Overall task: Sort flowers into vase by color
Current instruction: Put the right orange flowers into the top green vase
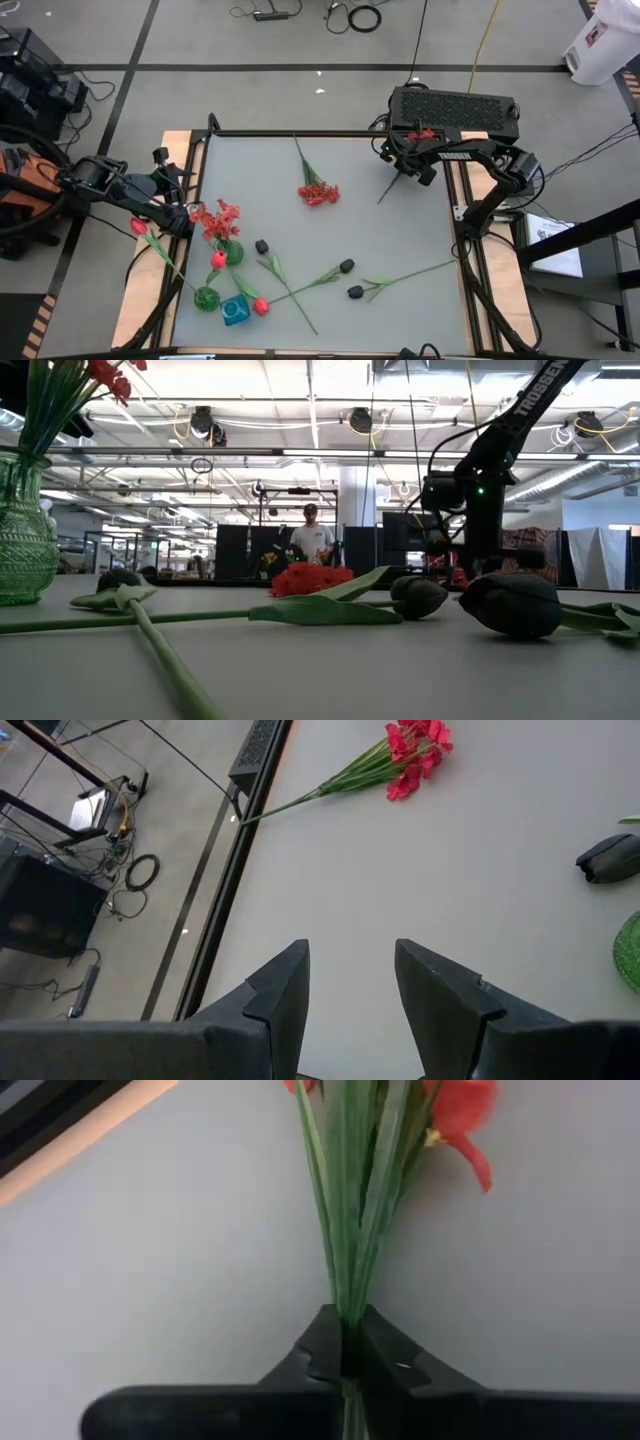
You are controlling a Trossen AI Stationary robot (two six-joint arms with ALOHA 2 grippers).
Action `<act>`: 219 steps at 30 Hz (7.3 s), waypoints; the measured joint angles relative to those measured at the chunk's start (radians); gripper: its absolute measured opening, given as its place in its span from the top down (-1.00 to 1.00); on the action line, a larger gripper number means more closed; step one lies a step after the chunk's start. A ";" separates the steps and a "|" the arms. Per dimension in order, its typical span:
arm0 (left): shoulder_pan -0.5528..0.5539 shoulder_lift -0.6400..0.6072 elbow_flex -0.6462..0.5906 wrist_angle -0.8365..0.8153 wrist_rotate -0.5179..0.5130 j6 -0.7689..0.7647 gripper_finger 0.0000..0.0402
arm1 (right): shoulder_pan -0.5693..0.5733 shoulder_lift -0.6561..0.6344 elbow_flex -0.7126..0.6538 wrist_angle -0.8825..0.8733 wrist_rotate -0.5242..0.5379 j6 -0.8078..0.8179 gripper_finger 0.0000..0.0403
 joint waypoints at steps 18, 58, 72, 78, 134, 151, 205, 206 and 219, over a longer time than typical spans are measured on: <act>0.000 0.000 0.000 0.000 0.000 0.000 0.22 | 0.047 -0.174 0.118 -0.007 -0.049 -0.282 0.96; 0.000 0.000 0.000 0.000 0.000 0.000 0.22 | 0.529 -0.104 0.133 1.107 -0.262 -1.127 0.96; 0.000 0.000 0.000 0.000 0.000 0.001 0.22 | 0.591 -0.104 0.134 1.069 -0.280 -1.216 0.96; 0.000 0.000 0.000 0.001 0.003 0.002 0.22 | 0.590 -0.104 0.134 0.996 -0.278 -1.274 0.96; 0.000 0.199 0.000 1.057 0.237 0.541 0.22 | 0.585 -0.106 0.179 1.134 -0.356 -1.504 0.96; 0.140 0.568 0.000 1.458 0.338 0.306 0.22 | 0.686 -0.106 0.202 1.127 -0.389 -1.569 0.96; 0.150 0.879 0.003 1.885 0.562 0.173 0.22 | 0.804 -0.106 0.202 1.287 -0.383 -1.618 0.96; 0.150 0.887 0.003 1.893 0.565 0.173 0.22 | 0.805 -0.106 0.202 1.286 -0.385 -1.618 0.96; 0.150 0.893 0.001 1.910 0.613 0.176 0.22 | 0.805 -0.106 0.202 1.273 -0.383 -1.617 0.96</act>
